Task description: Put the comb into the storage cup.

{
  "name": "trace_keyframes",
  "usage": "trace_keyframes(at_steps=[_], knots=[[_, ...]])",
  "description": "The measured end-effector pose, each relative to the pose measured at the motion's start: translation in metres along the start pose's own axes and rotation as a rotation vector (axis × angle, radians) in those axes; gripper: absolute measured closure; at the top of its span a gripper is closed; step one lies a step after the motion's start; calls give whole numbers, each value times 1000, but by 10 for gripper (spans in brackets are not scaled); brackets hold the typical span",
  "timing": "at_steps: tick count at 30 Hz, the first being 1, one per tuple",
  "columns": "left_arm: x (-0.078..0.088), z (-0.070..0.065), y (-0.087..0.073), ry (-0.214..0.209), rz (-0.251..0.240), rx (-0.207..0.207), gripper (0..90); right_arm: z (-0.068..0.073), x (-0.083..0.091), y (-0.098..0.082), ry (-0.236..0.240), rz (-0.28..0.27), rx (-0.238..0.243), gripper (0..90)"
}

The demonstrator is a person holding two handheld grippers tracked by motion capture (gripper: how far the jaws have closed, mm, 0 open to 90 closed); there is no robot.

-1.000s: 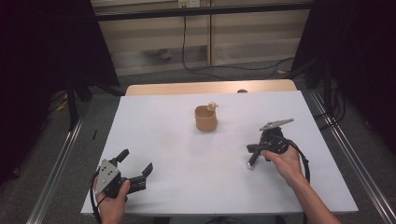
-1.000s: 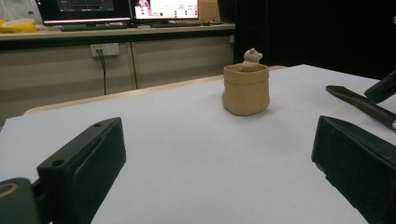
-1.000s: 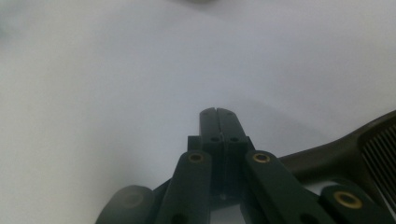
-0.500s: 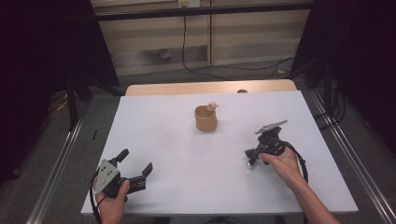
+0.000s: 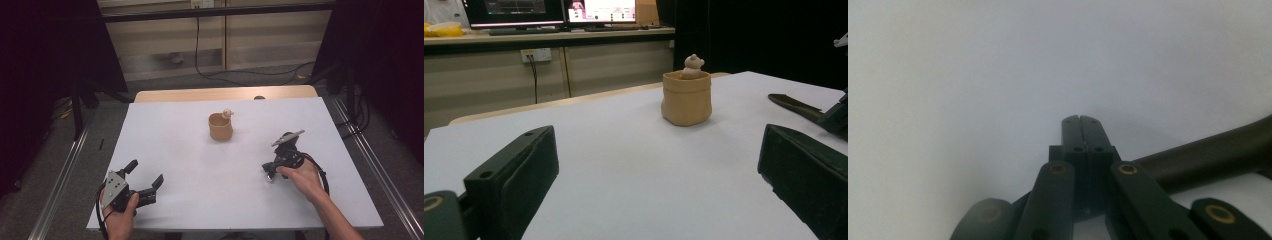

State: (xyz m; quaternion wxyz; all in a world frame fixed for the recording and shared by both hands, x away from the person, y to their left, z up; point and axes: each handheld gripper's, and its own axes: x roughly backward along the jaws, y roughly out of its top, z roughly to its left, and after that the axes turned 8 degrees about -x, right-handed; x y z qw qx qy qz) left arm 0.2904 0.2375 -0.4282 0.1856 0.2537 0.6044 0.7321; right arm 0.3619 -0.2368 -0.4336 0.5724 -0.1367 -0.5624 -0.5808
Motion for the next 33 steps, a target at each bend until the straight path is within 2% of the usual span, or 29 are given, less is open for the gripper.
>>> trace_keyframes(at_steps=[22, 33], knots=[[0, 0, 0, -2, 3, 0, 31, -7, 5, -10, 13, -6, -32, 900], [0, 0, 0, 0, 4, -1, 31, -6, 11, -12, 14, -4, -24, 900]])
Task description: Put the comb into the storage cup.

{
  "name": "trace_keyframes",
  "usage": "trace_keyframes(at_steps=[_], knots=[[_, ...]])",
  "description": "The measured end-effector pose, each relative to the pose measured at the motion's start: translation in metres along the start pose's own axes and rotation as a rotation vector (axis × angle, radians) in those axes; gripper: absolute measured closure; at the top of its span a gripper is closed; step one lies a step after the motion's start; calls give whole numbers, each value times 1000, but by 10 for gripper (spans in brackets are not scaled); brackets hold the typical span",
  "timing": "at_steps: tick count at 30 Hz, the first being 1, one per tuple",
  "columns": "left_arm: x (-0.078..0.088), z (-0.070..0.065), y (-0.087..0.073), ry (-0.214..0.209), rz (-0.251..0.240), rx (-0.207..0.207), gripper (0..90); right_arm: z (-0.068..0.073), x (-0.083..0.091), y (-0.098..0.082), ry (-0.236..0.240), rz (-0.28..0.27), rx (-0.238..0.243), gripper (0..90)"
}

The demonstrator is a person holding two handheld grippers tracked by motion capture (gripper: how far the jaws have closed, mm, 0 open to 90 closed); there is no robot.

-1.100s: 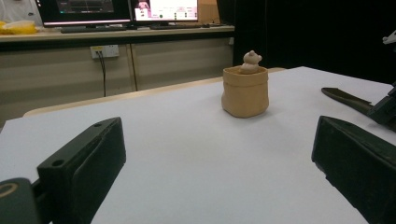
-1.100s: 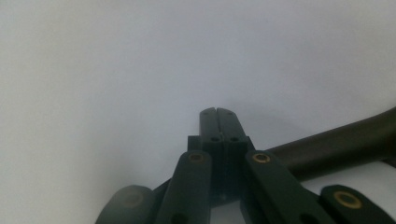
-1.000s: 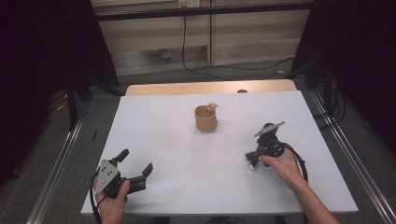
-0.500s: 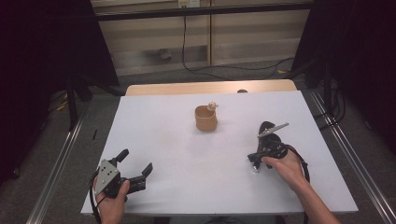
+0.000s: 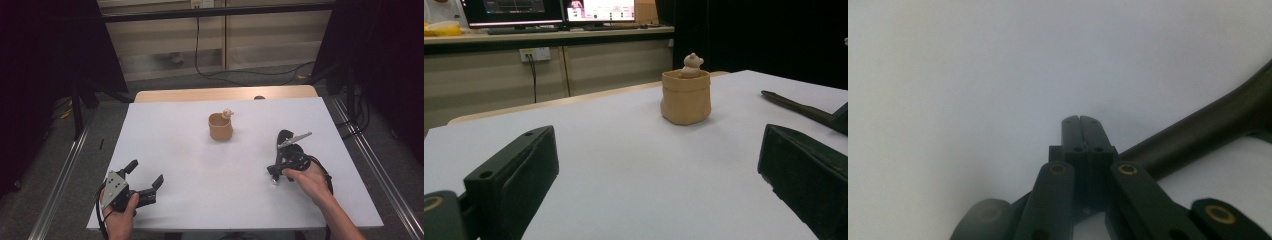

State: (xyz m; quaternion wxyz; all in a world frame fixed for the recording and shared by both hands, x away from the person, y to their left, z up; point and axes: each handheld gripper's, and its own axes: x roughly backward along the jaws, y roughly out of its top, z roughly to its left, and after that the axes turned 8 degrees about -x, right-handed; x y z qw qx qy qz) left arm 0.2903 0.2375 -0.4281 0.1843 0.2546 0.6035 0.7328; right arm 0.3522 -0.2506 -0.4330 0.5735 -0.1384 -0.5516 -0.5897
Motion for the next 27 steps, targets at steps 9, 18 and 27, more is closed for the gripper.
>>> trace_keyframes(at_steps=[9, 18, 27], knots=[[0, 0, 0, -2, 2, -3, 30, 5, -2, 1, 6, 26, 14, 900], [0, 2, 0, -16, 6, -25, 31, 8, -4, -1, 11, 52, 24, 900], [0, 0, 0, -4, 2, -3, 31, 6, 1, -3, 4, 65, 20, 900]])
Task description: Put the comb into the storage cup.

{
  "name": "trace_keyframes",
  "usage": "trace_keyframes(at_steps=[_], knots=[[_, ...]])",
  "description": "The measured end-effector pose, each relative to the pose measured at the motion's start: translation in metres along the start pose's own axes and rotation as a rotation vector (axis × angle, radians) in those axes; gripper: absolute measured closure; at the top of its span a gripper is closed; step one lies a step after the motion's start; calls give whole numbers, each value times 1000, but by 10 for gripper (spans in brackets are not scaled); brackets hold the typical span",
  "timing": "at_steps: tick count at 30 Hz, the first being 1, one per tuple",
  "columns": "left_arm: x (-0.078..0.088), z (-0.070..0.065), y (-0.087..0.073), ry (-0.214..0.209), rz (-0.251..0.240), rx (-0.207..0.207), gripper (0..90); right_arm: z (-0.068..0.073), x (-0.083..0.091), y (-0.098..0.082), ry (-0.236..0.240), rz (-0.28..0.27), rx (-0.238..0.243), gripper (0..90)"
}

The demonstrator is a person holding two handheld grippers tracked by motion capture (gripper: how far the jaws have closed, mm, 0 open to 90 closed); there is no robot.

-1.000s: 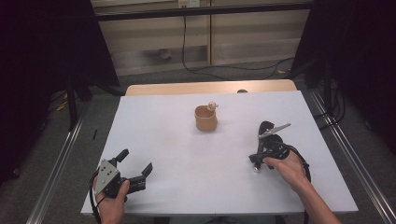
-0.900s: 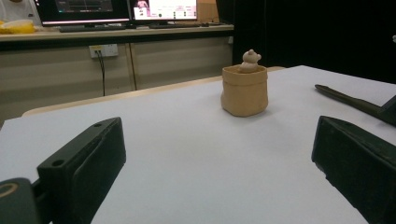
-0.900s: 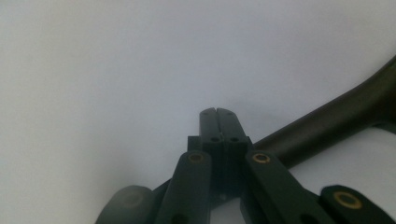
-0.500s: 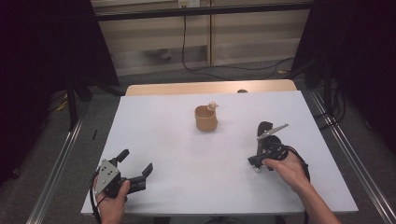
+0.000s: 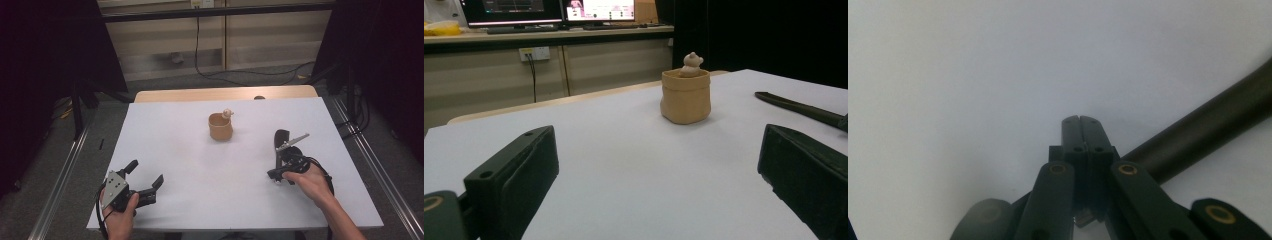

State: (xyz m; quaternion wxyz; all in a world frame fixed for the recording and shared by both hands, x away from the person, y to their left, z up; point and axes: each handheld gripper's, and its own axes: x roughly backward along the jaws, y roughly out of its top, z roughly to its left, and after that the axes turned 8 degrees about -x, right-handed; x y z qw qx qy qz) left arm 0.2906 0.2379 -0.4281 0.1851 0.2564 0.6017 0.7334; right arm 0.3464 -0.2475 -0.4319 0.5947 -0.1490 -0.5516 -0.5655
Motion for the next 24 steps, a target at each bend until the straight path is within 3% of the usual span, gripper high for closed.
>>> trace_keyframes(at_steps=[24], knots=[[0, 0, 0, -3, 2, -1, 31, -7, 6, -11, -34, 31, -6, 900]])
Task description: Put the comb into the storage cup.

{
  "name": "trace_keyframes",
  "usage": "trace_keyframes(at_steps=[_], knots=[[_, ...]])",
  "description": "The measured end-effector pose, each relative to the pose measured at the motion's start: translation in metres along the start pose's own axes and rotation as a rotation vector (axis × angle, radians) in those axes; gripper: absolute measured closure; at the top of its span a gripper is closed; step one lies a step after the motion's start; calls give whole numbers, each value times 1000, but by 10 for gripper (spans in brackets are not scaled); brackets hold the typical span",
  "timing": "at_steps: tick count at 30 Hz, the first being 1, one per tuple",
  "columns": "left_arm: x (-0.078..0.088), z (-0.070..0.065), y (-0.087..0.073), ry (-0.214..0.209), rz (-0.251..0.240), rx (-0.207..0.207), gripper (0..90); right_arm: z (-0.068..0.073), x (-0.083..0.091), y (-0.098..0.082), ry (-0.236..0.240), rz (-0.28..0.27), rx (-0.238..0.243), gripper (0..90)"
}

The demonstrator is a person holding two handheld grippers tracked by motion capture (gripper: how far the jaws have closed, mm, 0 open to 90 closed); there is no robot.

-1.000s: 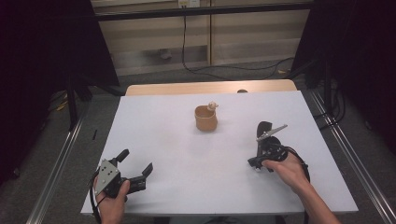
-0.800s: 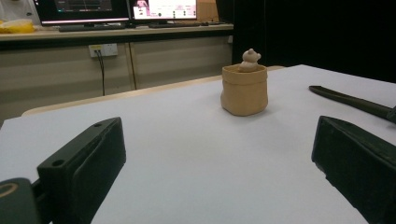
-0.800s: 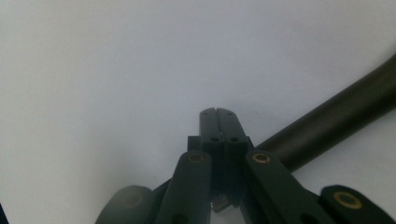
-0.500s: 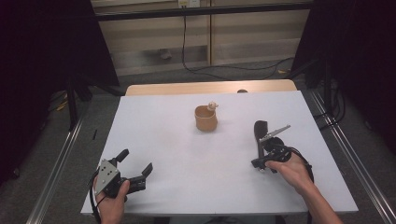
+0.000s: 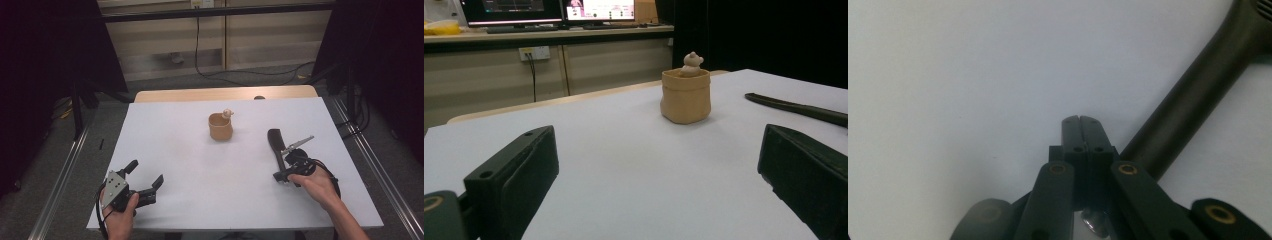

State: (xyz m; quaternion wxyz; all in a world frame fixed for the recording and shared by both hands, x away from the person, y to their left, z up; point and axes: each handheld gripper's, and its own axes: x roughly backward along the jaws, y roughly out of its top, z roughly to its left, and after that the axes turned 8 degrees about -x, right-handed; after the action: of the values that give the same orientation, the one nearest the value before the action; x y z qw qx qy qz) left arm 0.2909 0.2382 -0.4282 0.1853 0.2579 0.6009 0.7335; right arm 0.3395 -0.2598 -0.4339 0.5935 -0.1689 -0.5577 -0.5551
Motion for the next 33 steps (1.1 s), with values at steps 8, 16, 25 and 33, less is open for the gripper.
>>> trace_keyframes(at_steps=[8, 16, 25, 33], knots=[[0, 0, 0, -1, 0, 0, 31, -1, 1, -1, -12, 2, 1, 900], [0, 0, 0, 1, 0, 3, 31, -1, 2, -1, -19, 9, 1, 900], [0, 0, 0, -1, -1, 3, 31, -6, 5, -3, -31, 14, -17, 900], [0, 0, 0, 1, -1, 5, 31, -10, 8, -4, -41, 11, -21, 900]])
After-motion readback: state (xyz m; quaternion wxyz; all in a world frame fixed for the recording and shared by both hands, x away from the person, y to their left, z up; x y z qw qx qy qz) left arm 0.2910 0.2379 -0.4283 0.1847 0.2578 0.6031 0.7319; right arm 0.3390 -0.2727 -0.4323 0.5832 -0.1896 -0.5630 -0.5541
